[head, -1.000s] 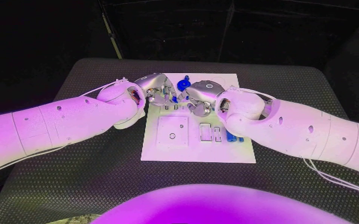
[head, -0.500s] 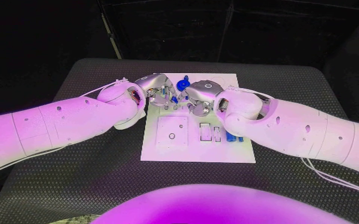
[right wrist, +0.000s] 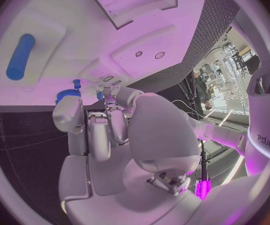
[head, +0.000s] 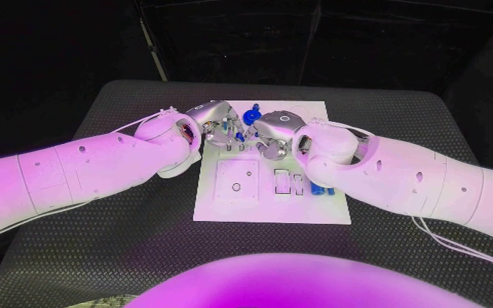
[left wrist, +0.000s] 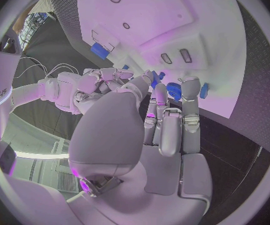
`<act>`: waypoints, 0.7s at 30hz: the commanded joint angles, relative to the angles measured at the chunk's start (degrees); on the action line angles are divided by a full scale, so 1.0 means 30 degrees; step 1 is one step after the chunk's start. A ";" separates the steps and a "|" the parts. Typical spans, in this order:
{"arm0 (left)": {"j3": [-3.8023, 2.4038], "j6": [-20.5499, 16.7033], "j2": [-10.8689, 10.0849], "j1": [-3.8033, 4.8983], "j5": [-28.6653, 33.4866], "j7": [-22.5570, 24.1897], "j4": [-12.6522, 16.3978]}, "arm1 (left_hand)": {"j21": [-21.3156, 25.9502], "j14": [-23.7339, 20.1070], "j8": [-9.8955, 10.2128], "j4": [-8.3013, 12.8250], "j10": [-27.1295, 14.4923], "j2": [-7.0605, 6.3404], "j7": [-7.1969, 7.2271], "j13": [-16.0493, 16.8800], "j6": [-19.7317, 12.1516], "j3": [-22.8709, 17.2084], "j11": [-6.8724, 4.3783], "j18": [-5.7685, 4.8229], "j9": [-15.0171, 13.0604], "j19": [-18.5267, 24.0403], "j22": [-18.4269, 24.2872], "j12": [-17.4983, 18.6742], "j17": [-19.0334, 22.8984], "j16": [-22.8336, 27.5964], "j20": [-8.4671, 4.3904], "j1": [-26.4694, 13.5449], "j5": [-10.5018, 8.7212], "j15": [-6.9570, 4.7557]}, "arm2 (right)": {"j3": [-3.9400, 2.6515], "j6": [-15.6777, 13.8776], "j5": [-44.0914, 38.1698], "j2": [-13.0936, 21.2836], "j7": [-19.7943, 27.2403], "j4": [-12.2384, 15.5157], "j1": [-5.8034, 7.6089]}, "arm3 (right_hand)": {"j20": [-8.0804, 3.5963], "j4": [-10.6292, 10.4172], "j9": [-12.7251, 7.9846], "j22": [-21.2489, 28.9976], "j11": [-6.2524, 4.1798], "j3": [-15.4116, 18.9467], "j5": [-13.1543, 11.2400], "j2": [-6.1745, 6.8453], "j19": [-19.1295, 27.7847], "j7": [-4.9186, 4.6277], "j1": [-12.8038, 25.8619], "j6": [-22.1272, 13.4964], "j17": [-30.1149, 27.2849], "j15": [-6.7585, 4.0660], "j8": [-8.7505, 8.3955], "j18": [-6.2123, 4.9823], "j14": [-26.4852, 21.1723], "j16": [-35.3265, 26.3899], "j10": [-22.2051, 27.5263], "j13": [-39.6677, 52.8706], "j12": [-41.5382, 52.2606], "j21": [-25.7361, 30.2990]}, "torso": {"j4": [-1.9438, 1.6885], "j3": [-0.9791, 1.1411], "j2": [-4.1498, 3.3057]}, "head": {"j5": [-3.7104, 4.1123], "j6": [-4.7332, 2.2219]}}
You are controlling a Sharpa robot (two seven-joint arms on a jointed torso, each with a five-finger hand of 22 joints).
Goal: Assemble the parts on the task board
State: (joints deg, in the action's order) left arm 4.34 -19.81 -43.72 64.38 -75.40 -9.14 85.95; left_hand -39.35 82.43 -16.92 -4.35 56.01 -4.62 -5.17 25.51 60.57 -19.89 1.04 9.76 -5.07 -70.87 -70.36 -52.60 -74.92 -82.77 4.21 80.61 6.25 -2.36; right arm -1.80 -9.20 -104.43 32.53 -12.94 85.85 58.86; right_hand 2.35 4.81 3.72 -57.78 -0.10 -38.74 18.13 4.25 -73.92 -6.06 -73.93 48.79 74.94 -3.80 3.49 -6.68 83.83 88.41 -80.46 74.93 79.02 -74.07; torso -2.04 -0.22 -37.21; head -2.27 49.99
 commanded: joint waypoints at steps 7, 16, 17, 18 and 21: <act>-0.0039 -0.0330 0.0128 0.0046 0.0076 0.0019 0.0045 | -0.0146 0.0121 -0.0516 -0.0060 0.0144 0.0222 0.0142 -0.0033 0.0483 -0.0257 -0.0040 -0.0310 -0.0164 -0.0140 -0.0052 -0.0093 -0.0298 -0.0077 -0.0013 -0.0022 0.0130 0.0042 | 0.0492 0.0370 0.0088 -0.0019 0.0215 0.0141 -0.0021 | 0.0018 -0.0056 0.0036 -0.0016 0.0055 0.0073 -0.0101 0.0020 -0.0003 -0.0010 0.0240 0.0262 0.4261 0.0005 0.0114 0.0160 0.1889 0.0096 -0.0144 0.0428 0.0141 -0.0098 | 0.0028 0.0014 -0.0003 | -0.0002 0.0002; -0.0039 -0.0209 0.0140 0.0047 0.0076 -0.0034 0.0043 | -0.0146 0.0121 -0.0516 -0.0060 0.0144 0.0222 0.0142 -0.0033 0.0483 -0.0257 -0.0040 -0.0310 -0.0164 -0.0140 -0.0052 -0.0093 -0.0298 -0.0077 -0.0013 -0.0022 0.0130 0.0042 | 0.0561 -0.0179 -0.0207 0.0276 -0.0286 0.0229 -0.0032 | 0.0031 -0.0073 0.0042 -0.0014 0.0065 0.0117 -0.0142 0.0017 0.0000 -0.0023 0.0298 0.0362 0.4255 0.0015 0.0120 0.0160 0.1888 0.0093 -0.0146 0.0435 0.0144 -0.0094 | 0.0000 0.0013 -0.0010 | 0.0034 0.0002; -0.0039 -0.0191 0.0139 0.0046 0.0076 -0.0041 0.0046 | -0.0146 0.0121 -0.0516 -0.0060 0.0144 0.0222 0.0142 -0.0033 0.0483 -0.0257 -0.0040 -0.0310 -0.0164 -0.0140 -0.0052 -0.0093 -0.0298 -0.0077 -0.0013 -0.0022 0.0130 0.0042 | 0.0561 -0.0242 -0.0275 0.0366 -0.0359 0.0290 -0.0041 | 0.0034 -0.0078 0.0047 -0.0027 0.0070 0.0124 -0.0149 0.0011 -0.0007 -0.0030 0.0310 0.0416 0.4255 0.0017 0.0127 0.0162 0.1888 0.0093 -0.0144 0.0434 0.0143 -0.0099 | -0.0003 0.0019 -0.0015 | 0.0037 0.0002; -0.0039 -0.0172 0.0138 0.0046 0.0076 -0.0049 0.0046 | -0.0146 0.0121 -0.0516 -0.0060 0.0144 0.0222 0.0142 -0.0033 0.0483 -0.0257 -0.0040 -0.0310 -0.0164 -0.0140 -0.0052 -0.0093 -0.0298 -0.0077 -0.0013 -0.0022 0.0130 0.0042 | 0.0561 -0.0303 -0.0343 0.0472 -0.0431 0.0358 -0.0049 | 0.0036 -0.0080 0.0050 -0.0026 0.0072 0.0127 -0.0152 0.0008 -0.0006 -0.0034 0.0315 0.0446 0.4256 0.0018 0.0132 0.0162 0.1888 0.0093 -0.0144 0.0435 0.0143 -0.0098 | 0.0001 0.0015 -0.0015 | 0.0027 0.0002; -0.0039 -0.0098 0.0144 0.0046 0.0076 -0.0080 0.0036 | -0.0146 0.0121 -0.0516 -0.0060 0.0144 0.0222 0.0142 -0.0033 0.0483 -0.0257 -0.0040 -0.0310 -0.0164 -0.0140 -0.0052 -0.0093 -0.0298 -0.0077 -0.0013 -0.0022 0.0130 0.0042 | 0.0560 -0.0416 -0.0497 0.0830 -0.0617 0.0562 -0.0065 | 0.0050 -0.0077 0.0070 -0.0033 0.0100 0.0151 -0.0168 -0.0012 -0.0009 -0.0081 0.0350 0.0652 0.4258 0.0039 0.0170 0.0162 0.1889 0.0095 -0.0145 0.0444 0.0147 -0.0098 | 0.0024 0.0027 0.0001 | 0.0004 0.0002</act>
State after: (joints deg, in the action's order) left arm 4.28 -20.10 -43.35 64.42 -75.35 -9.24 85.95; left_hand -39.61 82.43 -16.92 -4.43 56.01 -4.42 -5.17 25.47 60.57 -20.29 1.04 9.76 -5.08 -70.86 -70.46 -52.60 -74.91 -82.77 4.21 80.48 6.42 -2.36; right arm -0.11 -9.07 -104.74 34.78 -13.60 87.18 58.62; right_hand 2.36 4.65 3.85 -57.80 0.11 -38.58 17.86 4.19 -73.92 -6.37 -73.41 50.32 74.93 -3.80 3.77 -6.68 83.83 88.40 -80.66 74.92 79.21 -74.06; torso -1.98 -0.16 -37.21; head -2.18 49.99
